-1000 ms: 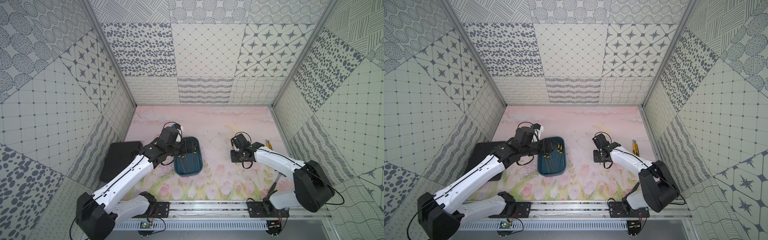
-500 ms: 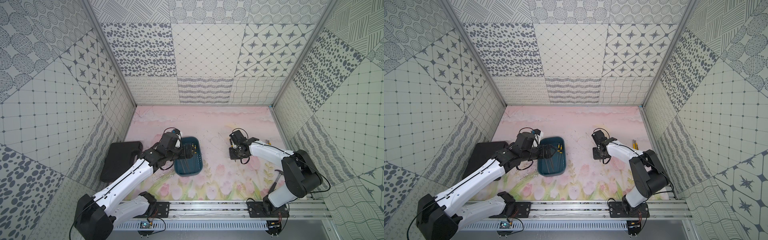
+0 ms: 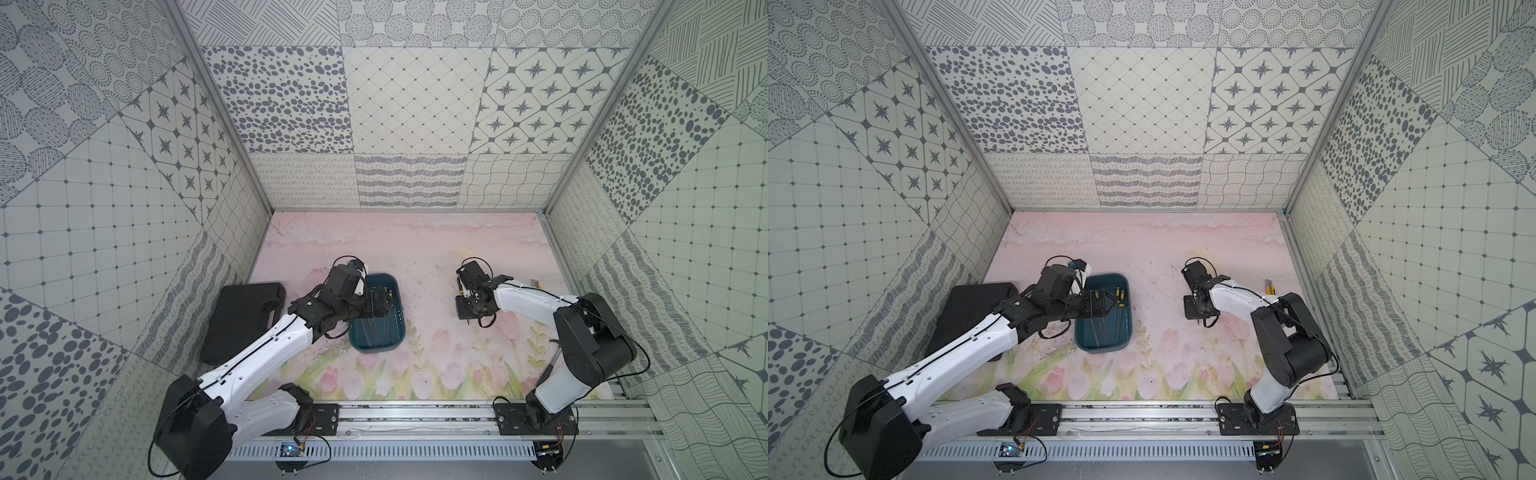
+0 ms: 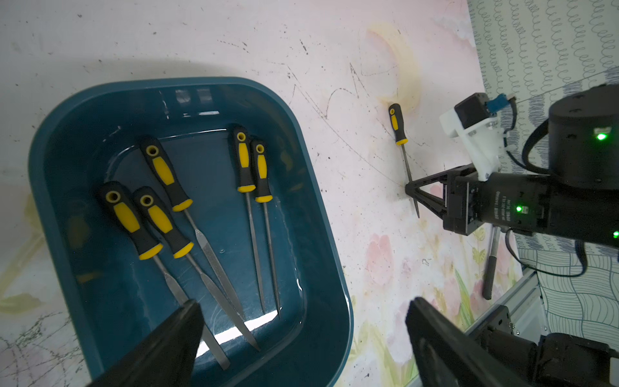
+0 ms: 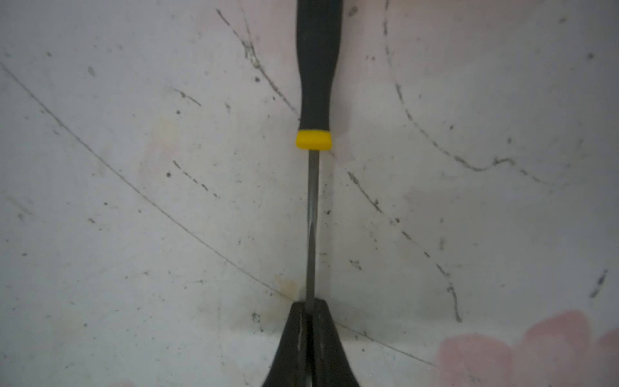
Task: Take the file tool out of the storage box
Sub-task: Place the file tool at the center of the board.
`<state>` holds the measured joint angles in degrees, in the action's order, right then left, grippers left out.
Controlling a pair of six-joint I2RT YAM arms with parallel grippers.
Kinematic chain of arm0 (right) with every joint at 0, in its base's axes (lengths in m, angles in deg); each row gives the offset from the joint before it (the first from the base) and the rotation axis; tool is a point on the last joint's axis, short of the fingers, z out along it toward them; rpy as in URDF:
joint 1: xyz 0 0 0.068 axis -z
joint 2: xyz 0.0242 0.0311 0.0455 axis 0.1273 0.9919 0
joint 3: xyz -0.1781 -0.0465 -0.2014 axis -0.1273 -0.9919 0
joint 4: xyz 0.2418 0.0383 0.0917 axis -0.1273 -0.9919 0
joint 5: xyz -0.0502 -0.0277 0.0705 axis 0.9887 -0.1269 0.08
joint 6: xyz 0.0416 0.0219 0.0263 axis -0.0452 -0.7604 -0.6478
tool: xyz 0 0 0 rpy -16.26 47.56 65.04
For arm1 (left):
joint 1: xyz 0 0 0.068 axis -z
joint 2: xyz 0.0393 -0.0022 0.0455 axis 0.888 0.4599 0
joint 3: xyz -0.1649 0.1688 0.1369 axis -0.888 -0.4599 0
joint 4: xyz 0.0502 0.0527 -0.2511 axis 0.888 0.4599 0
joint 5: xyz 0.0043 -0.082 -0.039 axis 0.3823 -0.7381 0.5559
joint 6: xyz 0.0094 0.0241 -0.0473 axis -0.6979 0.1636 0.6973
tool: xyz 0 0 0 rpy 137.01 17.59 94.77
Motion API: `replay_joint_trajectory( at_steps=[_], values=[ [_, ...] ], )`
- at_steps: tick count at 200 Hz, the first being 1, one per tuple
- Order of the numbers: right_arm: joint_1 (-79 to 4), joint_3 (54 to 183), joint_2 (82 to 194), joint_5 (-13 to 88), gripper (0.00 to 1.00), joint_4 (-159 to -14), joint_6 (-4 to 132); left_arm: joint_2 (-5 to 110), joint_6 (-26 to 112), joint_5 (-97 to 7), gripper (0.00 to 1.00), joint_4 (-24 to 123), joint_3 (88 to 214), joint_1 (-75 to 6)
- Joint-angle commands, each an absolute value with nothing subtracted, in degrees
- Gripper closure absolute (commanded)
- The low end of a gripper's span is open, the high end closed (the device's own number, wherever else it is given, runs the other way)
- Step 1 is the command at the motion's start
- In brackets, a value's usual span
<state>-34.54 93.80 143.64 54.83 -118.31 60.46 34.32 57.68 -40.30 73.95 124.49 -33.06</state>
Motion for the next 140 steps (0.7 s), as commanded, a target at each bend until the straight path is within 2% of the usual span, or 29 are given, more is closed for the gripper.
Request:
replay_joint_trajectory(
  at_steps=[1, 28, 50, 92, 107, 140],
  values=[
    [-34.34, 92.43, 145.31, 54.05, 0.92, -116.22, 59.98, 35.85, 56.84, -39.94, 0.01, 71.47, 124.17, -32.88],
    [-34.38, 91.88, 144.41, 54.33, 0.84, -116.31, 59.57, 38.92, 57.92, -38.42, 0.06, 73.5, 125.14, -32.9],
    [-34.38, 91.34, 142.35, 54.2, 0.65, -116.72, 59.41, 42.9, 58.17, -36.98, 0.1, 74.82, 126.96, -32.86],
    [-36.55, 89.99, 133.08, 54.96, 0.45, -117.1, 60.55, 51.58, 56.02, -31.39, 0.2, 78.16, 133.6, -33.24],
    [-38.29, 89.56, 129.21, 55.4, 0.34, -116.56, 60.59, 54.88, 55.64, -30.68, 0.23, 79.41, 136.09, -33.82],
    [-42.32, 88.18, 120.66, 53.13, 0.2, -113.91, 59.99, 61.82, 55.64, -29.37, 0.27, 82.53, 141.88, -34.95]
  ],
)
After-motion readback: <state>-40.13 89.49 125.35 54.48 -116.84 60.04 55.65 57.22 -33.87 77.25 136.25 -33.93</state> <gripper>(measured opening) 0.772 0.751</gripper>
